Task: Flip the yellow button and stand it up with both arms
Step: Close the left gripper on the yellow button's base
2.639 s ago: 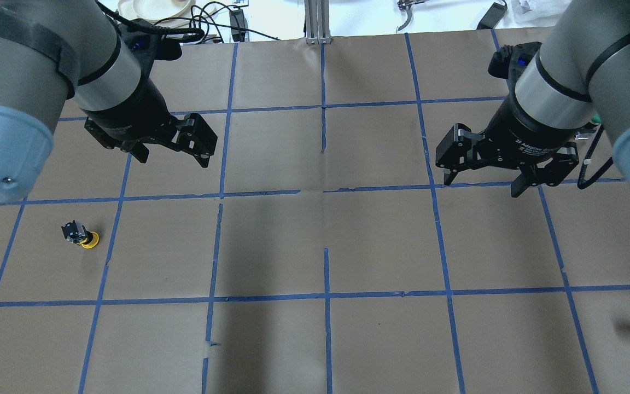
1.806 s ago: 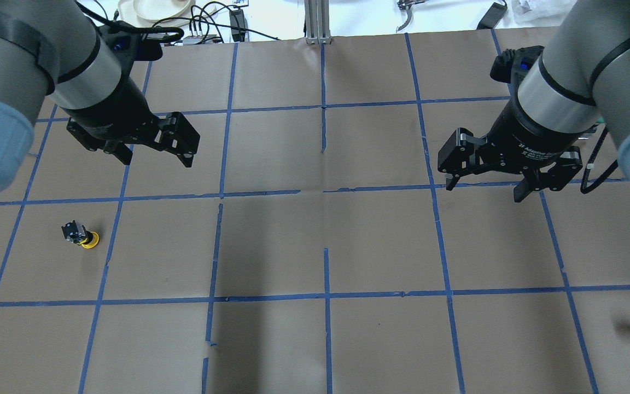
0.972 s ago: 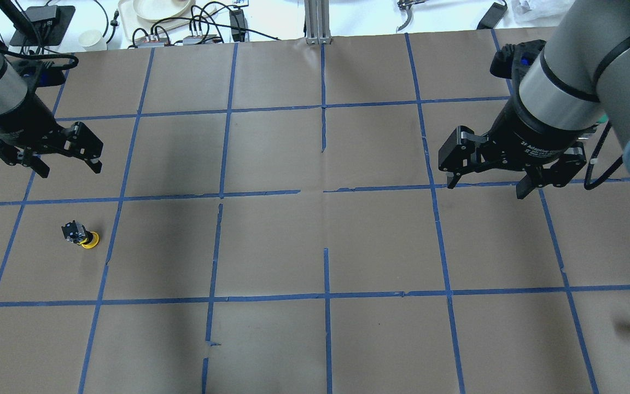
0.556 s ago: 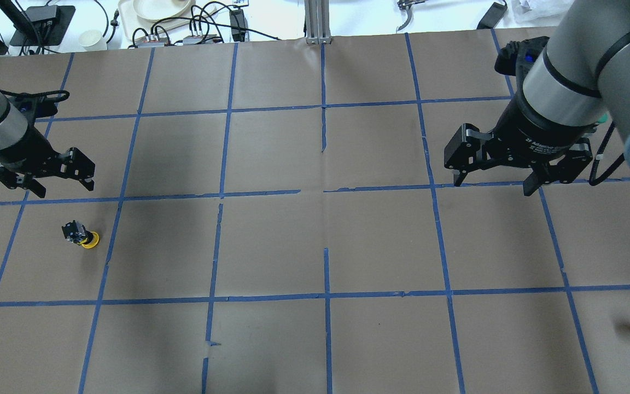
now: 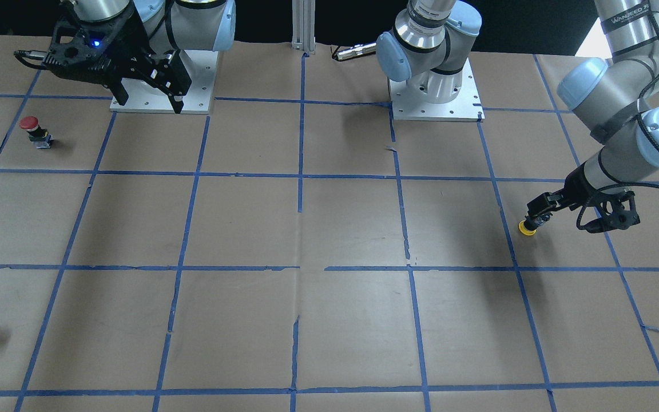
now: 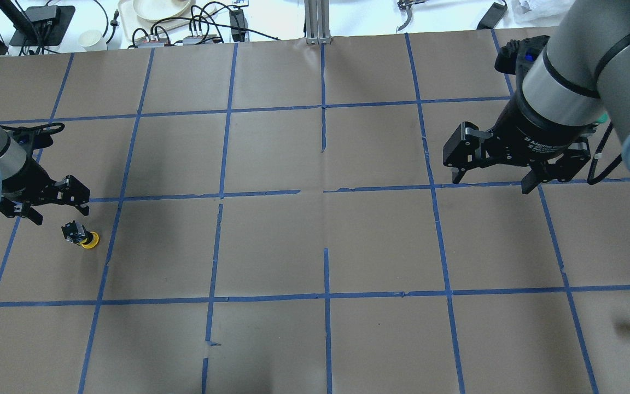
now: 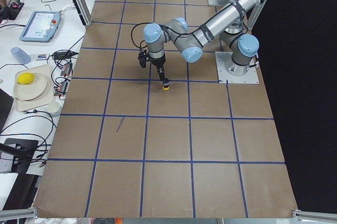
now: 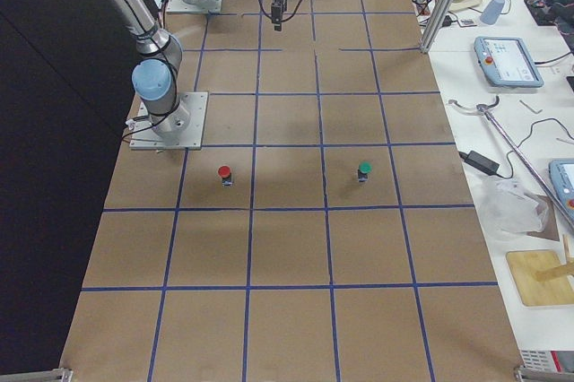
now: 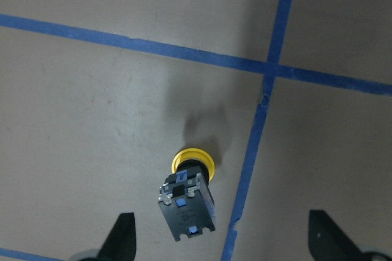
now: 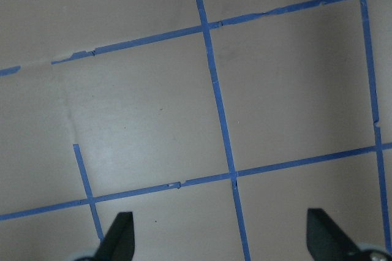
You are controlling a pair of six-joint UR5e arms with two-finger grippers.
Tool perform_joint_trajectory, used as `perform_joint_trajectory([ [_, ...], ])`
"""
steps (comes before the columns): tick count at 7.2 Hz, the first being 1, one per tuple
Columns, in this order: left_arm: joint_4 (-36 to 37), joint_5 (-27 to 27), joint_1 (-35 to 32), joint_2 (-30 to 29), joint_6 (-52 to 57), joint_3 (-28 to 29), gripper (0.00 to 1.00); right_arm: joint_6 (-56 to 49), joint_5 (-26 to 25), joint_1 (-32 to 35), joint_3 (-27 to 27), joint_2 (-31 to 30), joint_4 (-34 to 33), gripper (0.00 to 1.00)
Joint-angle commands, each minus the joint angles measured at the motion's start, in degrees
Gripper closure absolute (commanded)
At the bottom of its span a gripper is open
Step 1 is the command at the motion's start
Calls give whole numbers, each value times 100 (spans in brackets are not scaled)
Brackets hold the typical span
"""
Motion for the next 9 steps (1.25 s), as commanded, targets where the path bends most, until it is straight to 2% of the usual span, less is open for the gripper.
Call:
perform_joint_trajectory([
  [1,436,24,12,-41,-26,-342,6,-8,1,0,-1,66,-105,0],
  [3,446,-2,12,-50,-35,-343,21,9,19,18,8,66,-148,0],
  [5,437,-325,12,-50,-52,-334,46,1,158,18,8,75,-114,0],
  [6,437,-336,20,-50,-52,-317,60,10,377,9,8,83,-96,0],
  [7,437,-336,12,-50,-44,-308,77,1,379,9,8,75,-70,0],
  [8,428,-328,12,-42,-18,-291,85,-8,371,9,8,66,-61,0],
  [9,385,-345,-6,63,-17,-247,87,-8,284,0,8,57,-35,0],
])
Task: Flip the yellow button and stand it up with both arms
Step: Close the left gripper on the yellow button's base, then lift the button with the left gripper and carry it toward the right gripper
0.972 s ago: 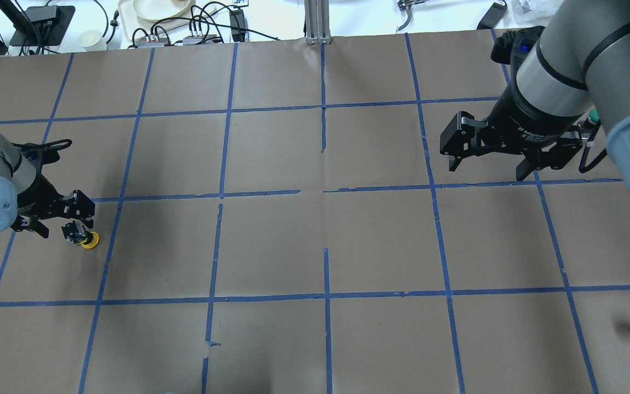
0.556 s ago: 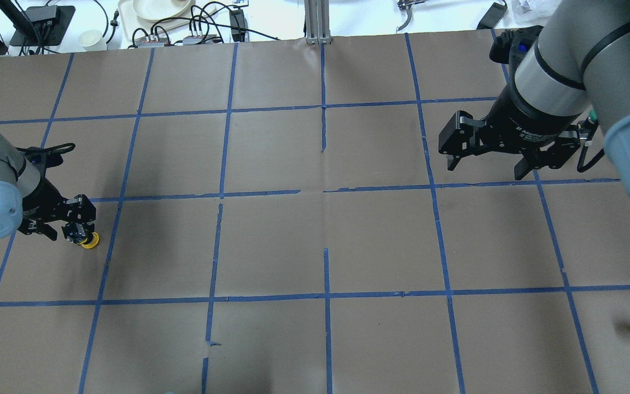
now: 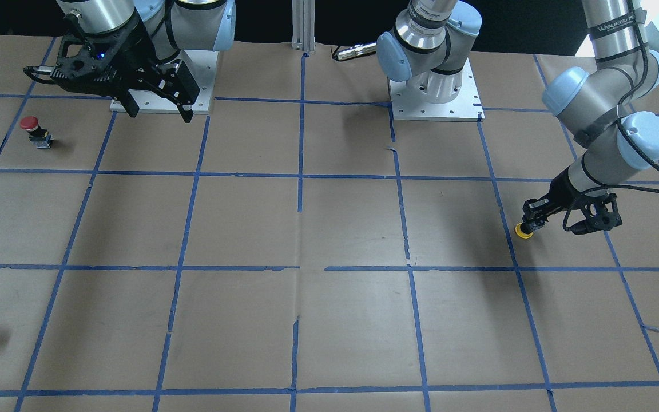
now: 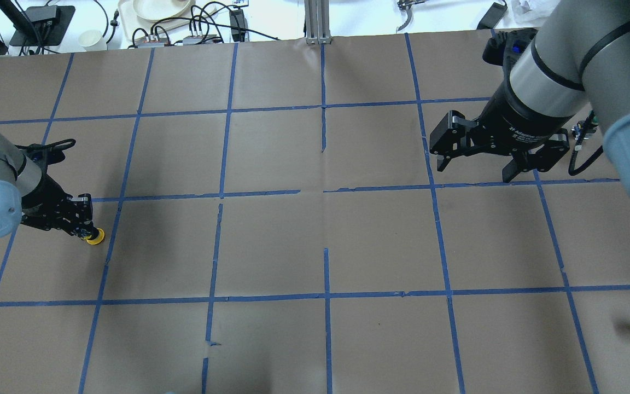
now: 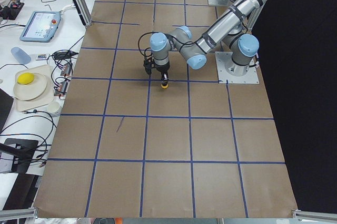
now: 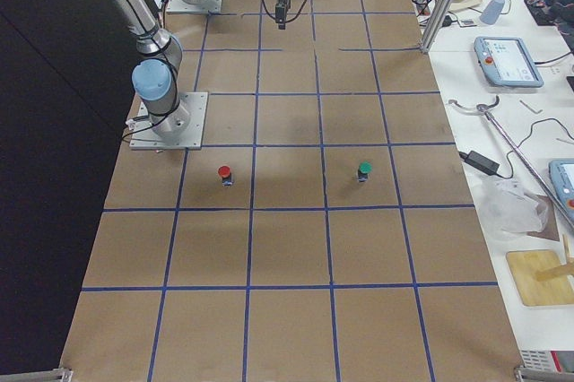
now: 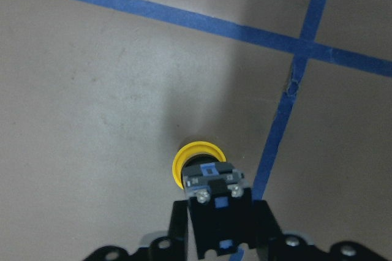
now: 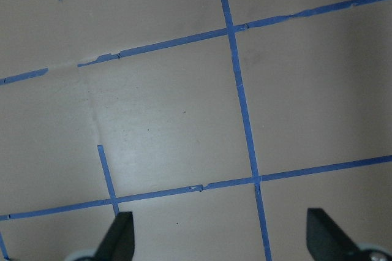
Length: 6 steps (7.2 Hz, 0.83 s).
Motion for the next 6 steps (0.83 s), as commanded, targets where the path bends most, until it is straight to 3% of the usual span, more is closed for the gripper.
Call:
perform_joint_trajectory([
  [1,-202,-336,-74,117,-34,93,87,-4,-24,2,9,-27,27,0],
  [4,-1928,-2501,-171,144,-1164,32,86,5,-67,-7,-61,8,35,0],
  [6,-3519,-4067,-372,179,-1256,32,86,31,-68,-42,-515,191,290,0],
])
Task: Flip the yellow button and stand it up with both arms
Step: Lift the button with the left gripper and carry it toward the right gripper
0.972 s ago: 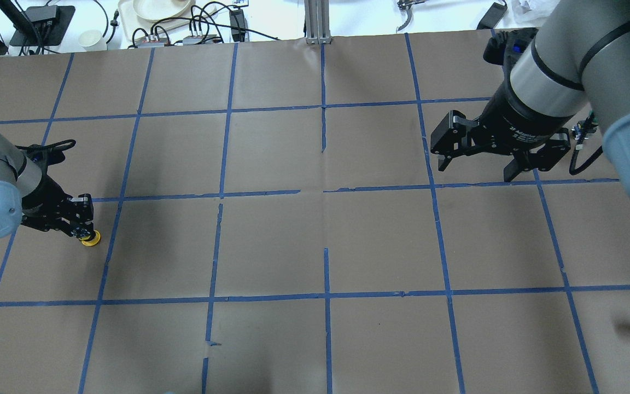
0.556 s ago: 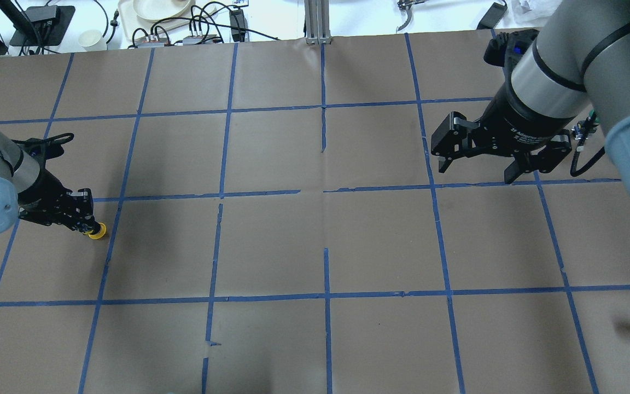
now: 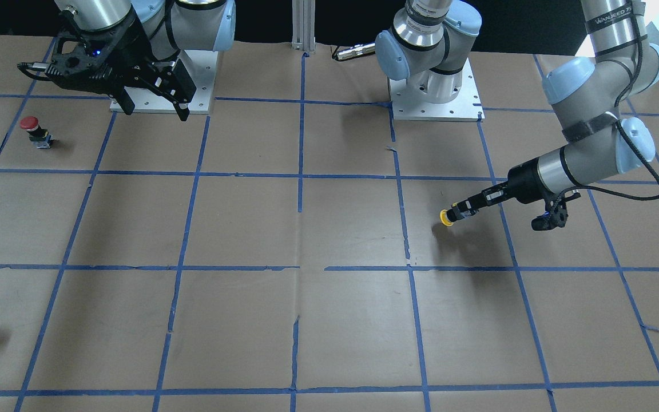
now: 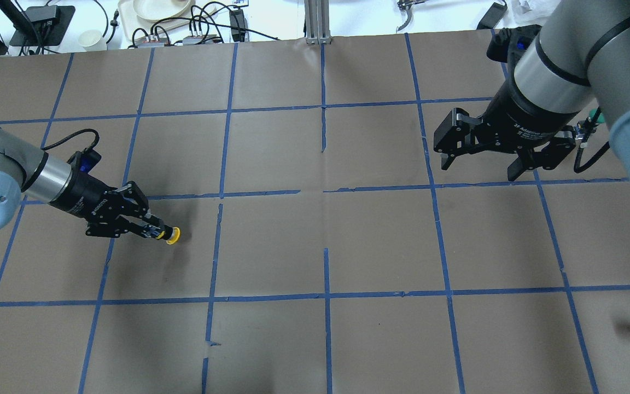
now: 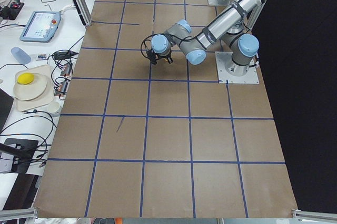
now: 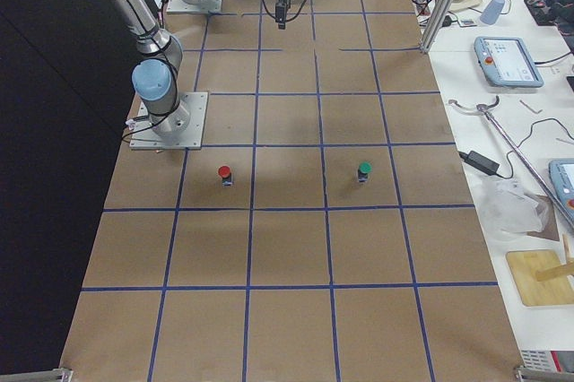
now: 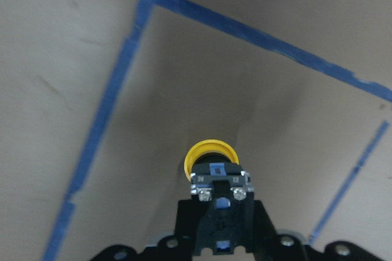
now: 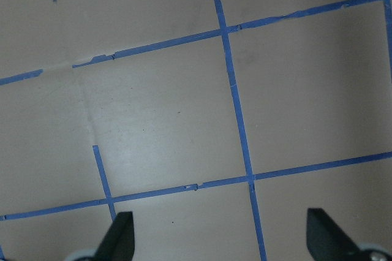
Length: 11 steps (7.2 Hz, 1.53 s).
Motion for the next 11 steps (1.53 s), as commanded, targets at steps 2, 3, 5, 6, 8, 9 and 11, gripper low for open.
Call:
perform_joint_trajectory([
  [2,-2237,-2027,-561,-30,-34,-32,86,74,98,-24,-957,564,486,0],
  [3,-2731,-2572,-965,-30,-51,-32,86,83,282,-33,-1020,609,487,0],
  [5,-3253,-4116,-1948,5,-86,-41,86,275,1262,-347,-1012,609,600,0],
  [6,-3255,-4951,-2553,31,-104,-32,86,276,1938,-680,-995,601,862,0],
  [8,-3194,-6831,-3583,58,-69,20,87,276,2400,-885,-951,583,1180,0],
  [9,-3115,-7623,-4023,75,-60,47,87,276,2541,-946,-951,592,1303,0],
  [11,-3061,-8700,-4378,40,-121,108,90,268,2507,-1043,-977,583,1305,0],
])
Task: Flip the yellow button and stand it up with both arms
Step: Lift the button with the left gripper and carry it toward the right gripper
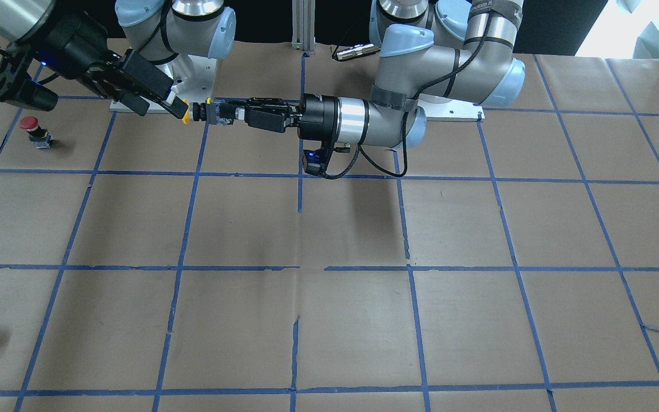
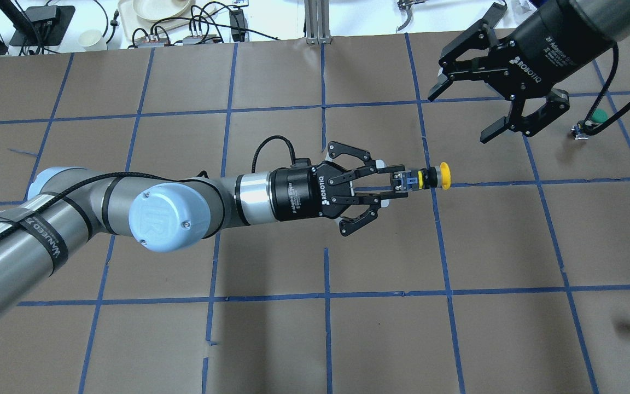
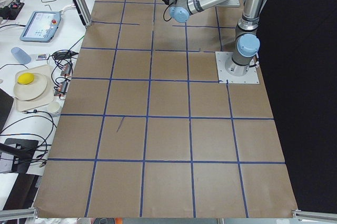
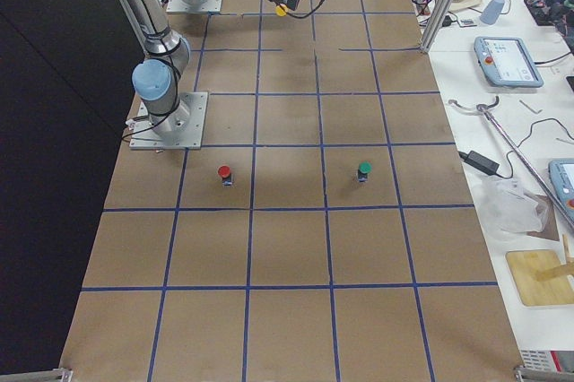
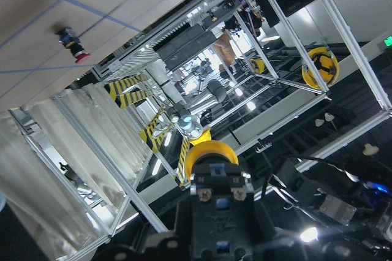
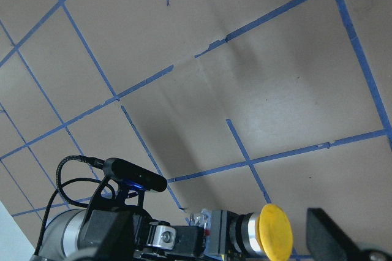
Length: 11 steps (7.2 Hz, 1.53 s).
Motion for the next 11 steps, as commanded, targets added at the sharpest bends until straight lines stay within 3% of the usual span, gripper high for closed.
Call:
perform_joint_trajectory([
  [1,27,-843,-275,-3,-46,40,90,-7,-53,-285,-67,-75,28,0],
  [5,27,-968,-345,15,-204,180,90,-7,374,-445,-6,-207,448,0],
  [7,27,-1389,-608,68,-318,434,90,-6,386,-480,12,-190,764,0],
  [11,27,-1373,-627,76,-310,453,90,28,394,-744,-94,-225,1126,0],
])
